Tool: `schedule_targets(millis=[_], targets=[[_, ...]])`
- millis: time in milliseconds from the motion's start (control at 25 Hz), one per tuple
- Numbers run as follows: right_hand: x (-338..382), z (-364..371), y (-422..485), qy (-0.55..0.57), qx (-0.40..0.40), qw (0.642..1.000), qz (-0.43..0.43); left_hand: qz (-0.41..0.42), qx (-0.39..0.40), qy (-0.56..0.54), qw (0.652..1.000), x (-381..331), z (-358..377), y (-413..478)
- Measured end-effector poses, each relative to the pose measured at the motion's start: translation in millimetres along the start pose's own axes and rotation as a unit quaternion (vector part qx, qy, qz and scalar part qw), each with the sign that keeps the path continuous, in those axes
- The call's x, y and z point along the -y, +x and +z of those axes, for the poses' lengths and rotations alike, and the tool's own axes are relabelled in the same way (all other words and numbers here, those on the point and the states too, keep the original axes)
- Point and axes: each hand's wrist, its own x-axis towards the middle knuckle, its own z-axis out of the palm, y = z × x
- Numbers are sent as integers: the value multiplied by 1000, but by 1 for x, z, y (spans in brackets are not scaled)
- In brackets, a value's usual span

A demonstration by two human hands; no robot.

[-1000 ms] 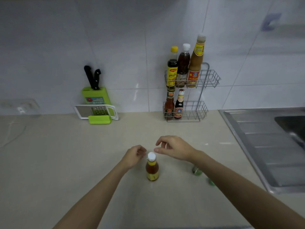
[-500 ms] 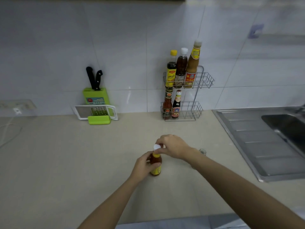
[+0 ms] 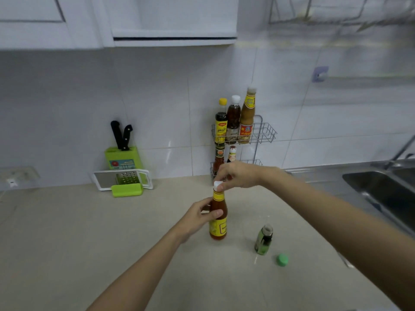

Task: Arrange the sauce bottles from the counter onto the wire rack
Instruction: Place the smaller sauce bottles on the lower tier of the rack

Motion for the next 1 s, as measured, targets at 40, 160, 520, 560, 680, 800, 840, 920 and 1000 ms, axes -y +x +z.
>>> schedule_targets(millis=[40,160,520,560,680,800,840,920,1000], targets=[[-5,-13,-2,0,-13,1000,-1,11,0,-9,1000,-9,1,9],[-19,-49,-9,35,-69,997,-18,42,-17,-72,996,-34,9,38],[-89,-121,-13,-52,-177,980,69,56,-35,-97,993,-87,39,132],[-88,-117,-8,-72,-211,969,106,57,-41,-102,992,-89,41,136],[-108,-117,0,-67,-264,955,119,54,-47,-156,985,-94,57,162],[-126,-129,-6,118,-209,970,35,31,-27,-214,976,-101,57,178],[-133,-131,-8,206,-181,961,23,25,-18,-222,974,-103,56,182],[-145,-131,-4,324,-151,934,13,13,2,-230,973,-107,54,188],[-151,-130,7,347,-167,923,23,1,11,-231,973,-107,51,193]])
